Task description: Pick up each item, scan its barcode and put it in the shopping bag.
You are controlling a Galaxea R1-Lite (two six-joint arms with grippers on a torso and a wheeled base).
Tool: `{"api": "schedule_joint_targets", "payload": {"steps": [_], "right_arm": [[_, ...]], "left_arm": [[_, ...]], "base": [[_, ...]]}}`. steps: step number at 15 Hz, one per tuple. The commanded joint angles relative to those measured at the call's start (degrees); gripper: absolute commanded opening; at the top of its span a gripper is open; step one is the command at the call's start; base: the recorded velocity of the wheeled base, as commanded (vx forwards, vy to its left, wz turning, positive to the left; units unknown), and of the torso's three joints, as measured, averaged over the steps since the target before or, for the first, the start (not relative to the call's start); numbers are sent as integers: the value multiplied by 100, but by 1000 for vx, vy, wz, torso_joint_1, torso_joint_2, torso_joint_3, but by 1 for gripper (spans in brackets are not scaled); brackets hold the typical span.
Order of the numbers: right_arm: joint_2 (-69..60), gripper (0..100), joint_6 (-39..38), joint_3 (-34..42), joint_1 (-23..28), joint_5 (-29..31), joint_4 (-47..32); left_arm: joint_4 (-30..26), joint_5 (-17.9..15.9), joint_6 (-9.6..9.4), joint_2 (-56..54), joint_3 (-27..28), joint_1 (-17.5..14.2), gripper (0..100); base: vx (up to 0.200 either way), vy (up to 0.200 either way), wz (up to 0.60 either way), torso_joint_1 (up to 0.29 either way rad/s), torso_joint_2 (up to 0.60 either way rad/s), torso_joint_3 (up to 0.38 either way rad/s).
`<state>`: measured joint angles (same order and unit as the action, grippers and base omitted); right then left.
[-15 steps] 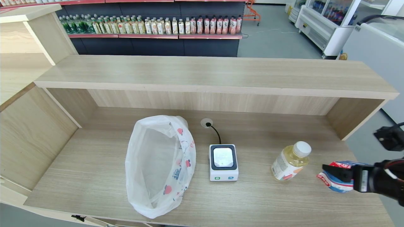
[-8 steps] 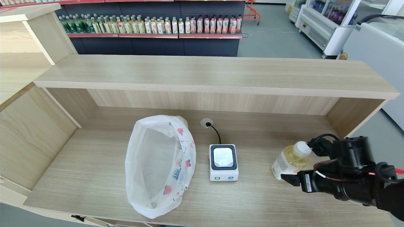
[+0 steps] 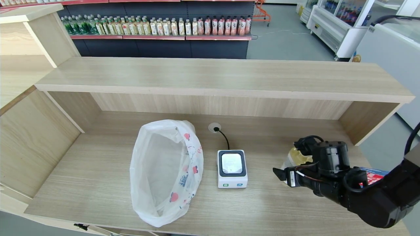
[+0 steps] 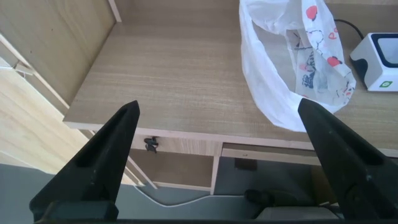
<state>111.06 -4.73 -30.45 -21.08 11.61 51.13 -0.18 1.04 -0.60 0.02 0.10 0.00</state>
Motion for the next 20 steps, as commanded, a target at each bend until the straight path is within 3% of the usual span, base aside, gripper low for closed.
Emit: {"api": "schedule_joint_targets", "payload": {"steps": [1, 11, 12, 20], "right_arm": [[285, 100, 60, -49, -98, -9, 222], [663, 100, 403, -163, -169, -62, 1752], [698, 0, 411, -180, -169, -71, 1787], [883, 0, 825, -180, -160, -97, 1804]], "left_arm": [[1, -7, -2, -2, -1, 0, 100], [1, 2, -2, -2, -1, 0, 100], [1, 2, -2, -2, -1, 0, 100], [1, 2, -2, -2, -1, 0, 100]], "base": [[0, 0, 0, 0, 0, 0], [0, 0, 0, 0, 0, 0], [0, 0, 0, 0, 0, 0], [0, 0, 0, 0, 0, 0]]}}
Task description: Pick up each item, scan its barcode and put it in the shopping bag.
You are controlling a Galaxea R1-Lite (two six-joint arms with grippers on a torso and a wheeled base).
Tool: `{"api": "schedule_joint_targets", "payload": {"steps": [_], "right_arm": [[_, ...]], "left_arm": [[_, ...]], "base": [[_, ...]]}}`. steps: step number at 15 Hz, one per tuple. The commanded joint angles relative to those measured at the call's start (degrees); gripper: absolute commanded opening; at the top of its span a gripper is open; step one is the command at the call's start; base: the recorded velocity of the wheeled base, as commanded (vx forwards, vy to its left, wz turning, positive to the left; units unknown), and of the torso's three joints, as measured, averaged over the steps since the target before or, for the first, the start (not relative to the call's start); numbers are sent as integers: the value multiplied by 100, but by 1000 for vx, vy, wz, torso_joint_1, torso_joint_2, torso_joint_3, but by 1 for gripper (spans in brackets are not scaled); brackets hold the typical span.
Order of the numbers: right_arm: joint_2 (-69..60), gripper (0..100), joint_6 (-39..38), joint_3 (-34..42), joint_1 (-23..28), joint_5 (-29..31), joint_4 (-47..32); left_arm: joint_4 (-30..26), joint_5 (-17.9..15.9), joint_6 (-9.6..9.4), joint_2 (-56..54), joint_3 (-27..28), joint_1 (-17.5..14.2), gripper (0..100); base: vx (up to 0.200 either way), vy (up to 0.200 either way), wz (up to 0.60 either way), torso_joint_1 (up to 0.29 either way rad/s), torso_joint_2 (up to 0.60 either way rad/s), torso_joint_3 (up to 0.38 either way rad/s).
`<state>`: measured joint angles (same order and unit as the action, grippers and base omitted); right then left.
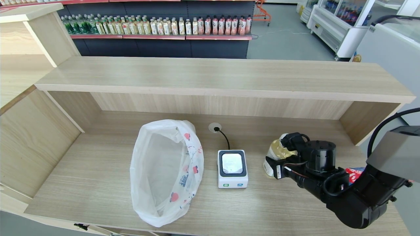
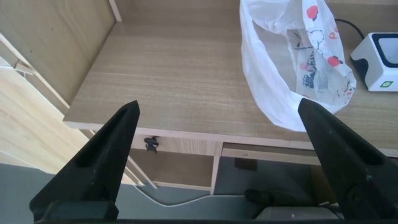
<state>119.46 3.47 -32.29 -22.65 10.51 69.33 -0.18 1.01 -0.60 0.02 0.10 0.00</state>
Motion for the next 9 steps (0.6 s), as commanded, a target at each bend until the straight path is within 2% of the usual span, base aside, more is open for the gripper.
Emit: {"api": "schedule_joint_targets", "payload": {"steps": [1, 3, 5, 6, 7, 8, 9], "right_arm": [[87, 0, 48, 4, -11, 4, -16], [122, 0, 48, -5, -20, -84, 107], [-239, 0, 4, -14, 33, -480, 46], [-520, 0, -5, -14, 112, -796, -42], [-968, 0, -66, -5, 314, -1420, -350], [-1469, 0, -110, -49, 648, -2176, -1000], [-1654, 0, -110, -102, 815, -2501, -1317]], "left_arm": [[1, -5, -2, -2, -1, 0, 100], [1, -5, -2, -2, -1, -9, 100], [1, 4, -2, -2, -10, 0, 100], [1, 4, -2, -2, -1, 0, 100], [1, 4, -2, -2, -1, 0, 100], [1, 4, -2, -2, -1, 0, 100], [1, 4, -2, -2, -1, 0, 100]], "base": [[0, 0, 0, 0, 0, 0], [0, 0, 0, 0, 0, 0], [0, 0, 0, 0, 0, 0], [0, 0, 0, 0, 0, 0], [0, 0, 0, 0, 0, 0], [0, 0, 0, 0, 0, 0], [0, 0, 0, 0, 0, 0]]}}
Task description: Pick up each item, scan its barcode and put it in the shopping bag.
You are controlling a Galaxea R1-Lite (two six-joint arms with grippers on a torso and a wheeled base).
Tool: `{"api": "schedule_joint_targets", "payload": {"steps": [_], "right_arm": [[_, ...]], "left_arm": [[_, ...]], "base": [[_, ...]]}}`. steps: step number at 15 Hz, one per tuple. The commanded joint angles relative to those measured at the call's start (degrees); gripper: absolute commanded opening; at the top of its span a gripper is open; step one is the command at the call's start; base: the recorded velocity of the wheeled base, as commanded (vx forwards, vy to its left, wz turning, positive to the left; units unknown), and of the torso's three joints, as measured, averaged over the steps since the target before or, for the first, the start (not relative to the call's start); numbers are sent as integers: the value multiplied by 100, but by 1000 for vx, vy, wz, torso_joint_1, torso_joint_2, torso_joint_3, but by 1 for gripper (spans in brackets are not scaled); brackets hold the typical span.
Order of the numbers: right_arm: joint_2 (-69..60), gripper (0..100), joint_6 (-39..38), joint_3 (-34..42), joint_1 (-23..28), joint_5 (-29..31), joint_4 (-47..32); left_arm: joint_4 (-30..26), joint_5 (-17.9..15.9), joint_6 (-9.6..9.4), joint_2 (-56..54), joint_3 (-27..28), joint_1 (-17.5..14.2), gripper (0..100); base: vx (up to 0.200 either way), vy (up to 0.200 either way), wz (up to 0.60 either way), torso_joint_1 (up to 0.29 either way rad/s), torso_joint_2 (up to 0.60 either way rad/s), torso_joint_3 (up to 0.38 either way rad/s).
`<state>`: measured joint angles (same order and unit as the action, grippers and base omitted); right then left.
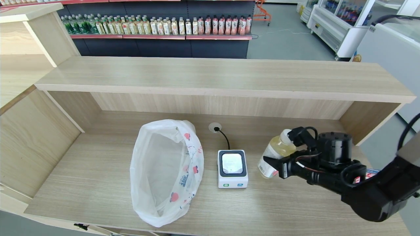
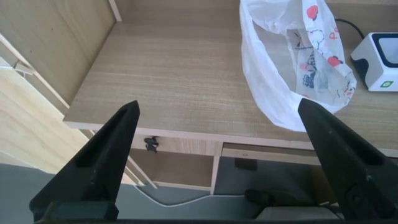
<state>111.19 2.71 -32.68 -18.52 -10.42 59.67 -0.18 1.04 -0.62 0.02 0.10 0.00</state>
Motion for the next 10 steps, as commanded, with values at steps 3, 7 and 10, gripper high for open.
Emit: {"api": "schedule_joint_targets", "payload": {"steps": [3, 7, 10], "right_arm": [[-1688, 0, -33, -687, 1245, -2640, -2197], [-2242, 0, -25, -564, 1333, -4196, -3137], [-2356, 0, -16, -142, 1140, -4583, -3164]], "left_arm": [[1, -7, 1, -2, -1, 0, 100], [1, 2, 1, -2, -1, 0, 100], [1, 2, 1, -2, -1, 0, 100]], "base": [[0, 0, 0, 0, 0, 0], [0, 0, 0, 0, 0, 0], [0, 0, 0, 0, 0, 0]]}}
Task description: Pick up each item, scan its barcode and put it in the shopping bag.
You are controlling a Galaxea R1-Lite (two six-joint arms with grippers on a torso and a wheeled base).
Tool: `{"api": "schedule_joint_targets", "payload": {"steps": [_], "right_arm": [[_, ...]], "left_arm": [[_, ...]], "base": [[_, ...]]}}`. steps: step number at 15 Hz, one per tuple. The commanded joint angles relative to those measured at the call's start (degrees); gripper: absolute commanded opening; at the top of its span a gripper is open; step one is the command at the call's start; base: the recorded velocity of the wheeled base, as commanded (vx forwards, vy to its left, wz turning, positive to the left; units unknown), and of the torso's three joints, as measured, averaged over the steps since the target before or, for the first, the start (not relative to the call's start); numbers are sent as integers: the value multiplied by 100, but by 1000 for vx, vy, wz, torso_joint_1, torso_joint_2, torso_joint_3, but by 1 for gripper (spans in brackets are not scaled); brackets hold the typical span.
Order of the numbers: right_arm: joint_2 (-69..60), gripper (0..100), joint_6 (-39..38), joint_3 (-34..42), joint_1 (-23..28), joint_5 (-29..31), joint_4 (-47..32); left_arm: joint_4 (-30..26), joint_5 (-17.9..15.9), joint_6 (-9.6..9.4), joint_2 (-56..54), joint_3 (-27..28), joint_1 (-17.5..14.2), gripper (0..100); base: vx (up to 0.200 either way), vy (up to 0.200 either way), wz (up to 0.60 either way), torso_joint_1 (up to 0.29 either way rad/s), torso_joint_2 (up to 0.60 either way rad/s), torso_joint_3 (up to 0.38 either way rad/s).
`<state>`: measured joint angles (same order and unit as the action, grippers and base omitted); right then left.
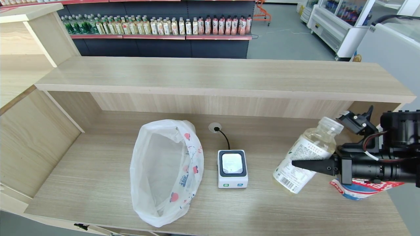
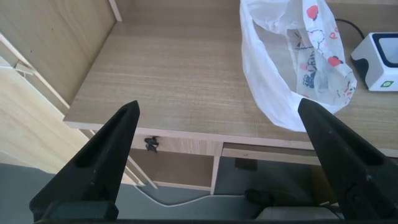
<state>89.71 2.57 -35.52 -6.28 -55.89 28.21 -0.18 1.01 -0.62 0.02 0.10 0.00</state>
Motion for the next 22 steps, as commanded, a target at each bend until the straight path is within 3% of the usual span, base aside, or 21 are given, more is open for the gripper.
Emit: {"api": "schedule_joint_targets", "payload": {"steps": [1, 5, 9, 22], "right_arm": [[-261, 0, -11, 292, -146, -62, -17], [-367, 0, -73, 696, -647, -238, -17], [-428, 0, -451, 538, -849, -466, 0], [-534, 0, -486, 819, -1429, -633, -26]], "left_arm": [[1, 4, 1, -2, -1, 0, 100], [1, 4, 1, -2, -1, 0, 100], [1, 4, 1, -2, -1, 0, 100], [1, 4, 1, -2, -1, 0, 100]], "base": [[0, 0, 0, 0, 0, 0], [0, 0, 0, 0, 0, 0], [0, 0, 0, 0, 0, 0], [0, 0, 0, 0, 0, 0]]}}
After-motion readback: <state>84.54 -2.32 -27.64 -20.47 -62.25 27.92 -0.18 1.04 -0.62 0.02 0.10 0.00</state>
